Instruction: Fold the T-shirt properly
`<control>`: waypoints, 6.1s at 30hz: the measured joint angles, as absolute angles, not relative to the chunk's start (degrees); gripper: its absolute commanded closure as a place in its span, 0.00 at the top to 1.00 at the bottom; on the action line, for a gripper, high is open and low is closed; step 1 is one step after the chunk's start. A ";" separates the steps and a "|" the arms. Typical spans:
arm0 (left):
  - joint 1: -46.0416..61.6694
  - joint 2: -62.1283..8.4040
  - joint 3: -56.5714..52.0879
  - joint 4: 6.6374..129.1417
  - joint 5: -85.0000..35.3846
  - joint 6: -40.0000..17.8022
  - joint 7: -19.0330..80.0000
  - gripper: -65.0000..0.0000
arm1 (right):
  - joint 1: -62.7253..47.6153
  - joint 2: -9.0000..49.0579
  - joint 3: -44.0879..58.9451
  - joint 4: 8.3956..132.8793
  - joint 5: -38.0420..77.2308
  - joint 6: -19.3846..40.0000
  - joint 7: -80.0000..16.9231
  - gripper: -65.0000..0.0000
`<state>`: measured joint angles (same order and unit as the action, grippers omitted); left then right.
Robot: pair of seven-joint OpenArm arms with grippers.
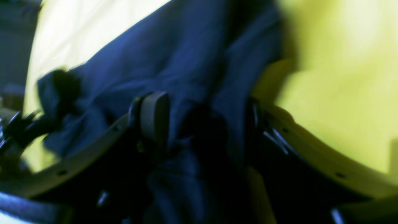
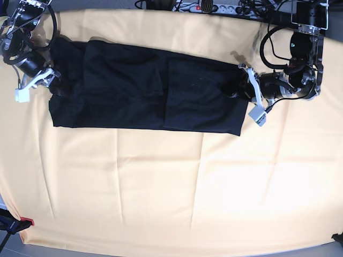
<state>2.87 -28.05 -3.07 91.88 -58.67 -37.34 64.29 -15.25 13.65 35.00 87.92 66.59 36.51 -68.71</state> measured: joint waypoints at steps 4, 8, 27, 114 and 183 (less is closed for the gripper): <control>2.85 -28.08 -3.07 91.88 -58.70 -37.36 64.49 0.00 | -15.22 13.65 31.22 87.94 68.31 38.04 -69.71 0.54; 2.85 -28.08 -3.07 91.88 -58.72 -37.36 64.51 0.00 | -15.22 13.63 27.94 87.94 68.45 38.89 -68.07 0.45; -5.78 -28.86 -11.46 91.88 -66.48 -33.28 67.16 0.00 | -13.43 19.64 29.41 105.95 46.52 35.62 -69.84 0.00; -0.49 -28.69 -14.44 91.72 -68.16 -33.89 67.35 0.00 | -25.04 10.31 -17.26 120.09 12.45 29.52 -50.63 0.71; 0.64 -28.53 28.60 110.48 -57.21 -39.75 73.87 0.00 | 8.25 16.49 -11.09 94.43 17.02 36.53 -41.32 0.00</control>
